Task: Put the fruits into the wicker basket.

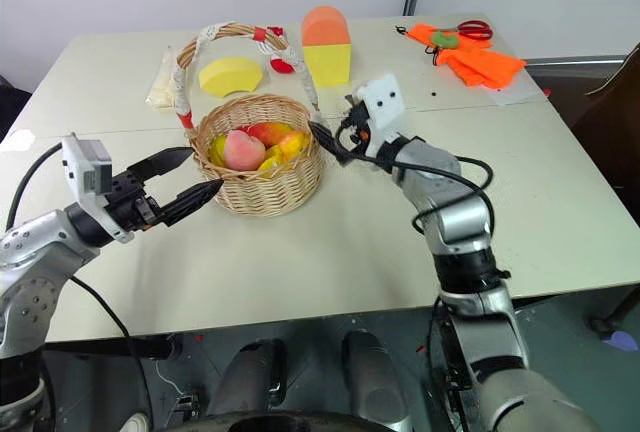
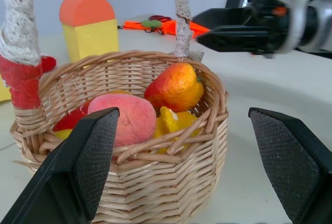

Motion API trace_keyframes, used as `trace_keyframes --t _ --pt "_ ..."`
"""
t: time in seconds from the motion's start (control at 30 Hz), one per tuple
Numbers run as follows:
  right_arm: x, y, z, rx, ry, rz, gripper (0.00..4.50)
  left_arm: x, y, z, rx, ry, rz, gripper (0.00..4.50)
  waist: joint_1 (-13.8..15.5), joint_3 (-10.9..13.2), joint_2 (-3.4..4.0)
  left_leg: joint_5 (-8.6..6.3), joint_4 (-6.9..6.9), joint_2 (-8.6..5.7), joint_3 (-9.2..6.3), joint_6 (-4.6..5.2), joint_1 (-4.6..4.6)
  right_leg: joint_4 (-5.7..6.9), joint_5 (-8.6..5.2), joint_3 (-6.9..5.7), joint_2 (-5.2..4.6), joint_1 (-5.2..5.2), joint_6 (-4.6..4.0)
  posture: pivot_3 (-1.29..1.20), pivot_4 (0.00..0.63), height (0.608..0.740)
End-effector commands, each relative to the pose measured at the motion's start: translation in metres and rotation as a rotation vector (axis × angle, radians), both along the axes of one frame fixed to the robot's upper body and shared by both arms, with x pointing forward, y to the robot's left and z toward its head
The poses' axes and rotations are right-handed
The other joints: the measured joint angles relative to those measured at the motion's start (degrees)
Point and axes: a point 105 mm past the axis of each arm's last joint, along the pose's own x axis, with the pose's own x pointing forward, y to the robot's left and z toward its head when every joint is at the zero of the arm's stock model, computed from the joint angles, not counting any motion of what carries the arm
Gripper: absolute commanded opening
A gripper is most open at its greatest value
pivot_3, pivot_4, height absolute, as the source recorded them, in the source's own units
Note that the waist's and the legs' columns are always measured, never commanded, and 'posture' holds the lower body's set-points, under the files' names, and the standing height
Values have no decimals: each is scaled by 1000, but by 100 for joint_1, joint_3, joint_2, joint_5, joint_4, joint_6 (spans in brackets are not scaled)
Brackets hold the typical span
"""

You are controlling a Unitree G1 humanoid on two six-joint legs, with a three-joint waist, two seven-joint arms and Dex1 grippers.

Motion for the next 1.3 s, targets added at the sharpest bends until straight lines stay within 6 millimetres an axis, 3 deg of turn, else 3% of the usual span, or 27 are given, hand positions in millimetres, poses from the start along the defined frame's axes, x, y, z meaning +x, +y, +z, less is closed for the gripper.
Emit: trace_keyframes --t 0.03,0.23,0.3,0.4,0.5,0.6,0.7,0.8,0.93,1.07,1.17,1.3 --pt "3 0 19 85 -44 17 3166 -4 0 10 7 -54 -6 4263 17 0 0 0 -1 0 0 0 -4 -1 3 0 0 -3 8 0 150 735" --pt "-3 1 24 119 -45 52 73 -9 1 8 6 -51 10 4263 10 0 0 -1 -1 0 3 2 -6 -6 1 0 -5 -3 9 0 150 735" --pt "-6 -6 31 136 -67 44 73 -9 1 6 6 -49 12 4263 11 0 0 -1 -1 0 2 2 -6 -5 -7 0 -4 -3 -7 0 150 735" --pt "-10 -35 47 161 -125 -33 73 -9 1 6 5 -49 17 4263 34 1 1 -1 0 0 2 1 -6 -5 -7 0 -5 -3 -7 0 150 735" --pt "-9 -79 57 127 -181 -192 73 -8 1 6 5 -49 14 4263 51 1 1 -1 1 -3 5 1 -8 -7 -7 1 -8 -3 -7 0 150 735" --pt "-4 -134 64 107 -206 -411 73 -4 -2 5 2 -47 0 4263 53 1 1 -1 1 -5 6 1 -8 -10 -8 1 -9 -2 -8 0 150 735" --pt "1 -179 63 98 -199 -595 73 -1 -7 5 -6 -50 -24 4263 42 1 1 -1 1 -5 9 2 -6 -9 -8 5 -7 -2 -9 0 150 735" --pt "6 -207 57 119 -176 -697 73 3 -13 6 -12 -59 -46 4263 -4 1 1 -1 0 -5 14 2 -4 -9 -8 12 -4 -2 -9 0 150 735" --pt "10 -223 48 121 -154 -744 73 9 -18 10 -15 -80 -65 4263 -33 3 5 -3 -3 -1 17 5 3 -5 1 25 10 -4 6 0 150 735" --pt "6 -228 47 96 -164 -742 1707 13 -19 13 -11 -92 -70 4263 -15 3 5 -3 -3 1 16 7 4 -3 3 26 14 -4 9 0 150 735" --pt "-4 -228 48 86 -187 -722 3274 14 -16 12 -5 -89 -61 4263 4 3 5 -4 -2 1 16 7 2 -6 3 26 13 -4 10 0 150 735" --pt "-28 -228 37 61 -184 -645 3274 17 -4 4 -11 -57 4 4263 28 3 5 -4 -2 1 15 7 0 -8 2 25 12 -3 11 0 150 735"
